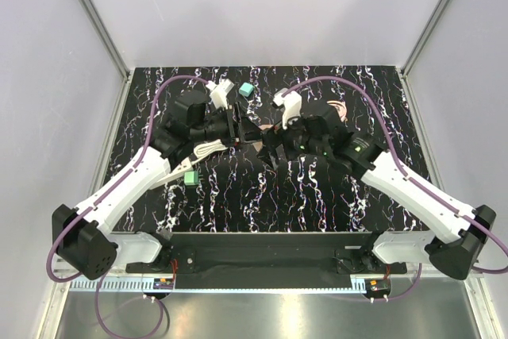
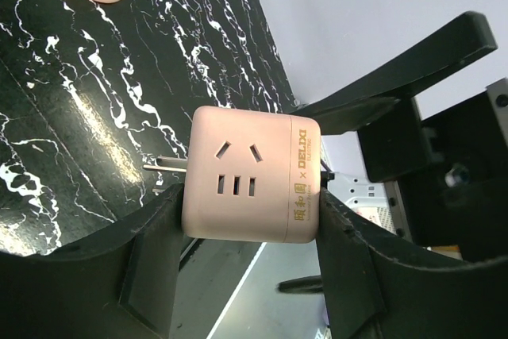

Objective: Insert the plug

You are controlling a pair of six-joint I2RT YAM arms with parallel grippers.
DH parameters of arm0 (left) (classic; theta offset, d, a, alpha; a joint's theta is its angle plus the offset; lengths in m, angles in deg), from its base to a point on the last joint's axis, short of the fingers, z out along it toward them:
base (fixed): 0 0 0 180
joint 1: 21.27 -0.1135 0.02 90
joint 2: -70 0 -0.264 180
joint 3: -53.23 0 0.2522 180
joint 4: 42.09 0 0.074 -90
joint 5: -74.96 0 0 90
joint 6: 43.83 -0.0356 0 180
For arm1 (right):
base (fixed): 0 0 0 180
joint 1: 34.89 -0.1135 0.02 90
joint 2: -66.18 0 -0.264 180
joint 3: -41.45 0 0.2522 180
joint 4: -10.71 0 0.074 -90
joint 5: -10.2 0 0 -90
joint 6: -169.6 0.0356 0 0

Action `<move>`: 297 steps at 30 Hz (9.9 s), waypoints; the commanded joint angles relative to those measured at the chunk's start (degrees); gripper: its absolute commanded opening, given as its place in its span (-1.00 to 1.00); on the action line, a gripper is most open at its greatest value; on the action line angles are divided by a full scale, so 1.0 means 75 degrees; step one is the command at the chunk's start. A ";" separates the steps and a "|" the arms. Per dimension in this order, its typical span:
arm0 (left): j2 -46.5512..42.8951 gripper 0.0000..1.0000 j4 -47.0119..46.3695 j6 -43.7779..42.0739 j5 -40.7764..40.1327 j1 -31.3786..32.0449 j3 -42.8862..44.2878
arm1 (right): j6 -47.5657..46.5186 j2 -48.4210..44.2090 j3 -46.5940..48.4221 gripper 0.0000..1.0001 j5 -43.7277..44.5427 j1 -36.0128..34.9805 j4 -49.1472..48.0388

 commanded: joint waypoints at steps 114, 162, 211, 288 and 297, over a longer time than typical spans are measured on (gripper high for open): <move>-0.1451 0.98 0.1763 -0.3244 -0.1803 -0.1804 -0.1386 | -1.0732 0.6116 0.4536 -1.00 -0.2754 0.5922 0.4849; -0.1322 0.98 0.1751 -0.3233 -0.1603 -0.1957 -0.1398 | -1.0849 0.7300 0.5040 -1.00 -0.2308 0.5687 0.4357; -0.1345 0.98 0.1739 -0.3221 -0.1486 -0.2016 -0.1445 | -1.0591 0.6807 0.5286 -1.00 -0.2636 0.5898 0.4415; -0.1287 0.98 0.1716 -0.3221 -0.1333 -0.2051 -0.1433 | -1.0239 0.7838 0.4443 -1.00 -0.1946 0.5687 0.3747; -0.1287 0.98 0.1728 -0.3221 -0.1333 -0.2051 -0.1445 | -0.9888 0.8284 0.4477 -1.00 -0.1162 0.5465 0.3607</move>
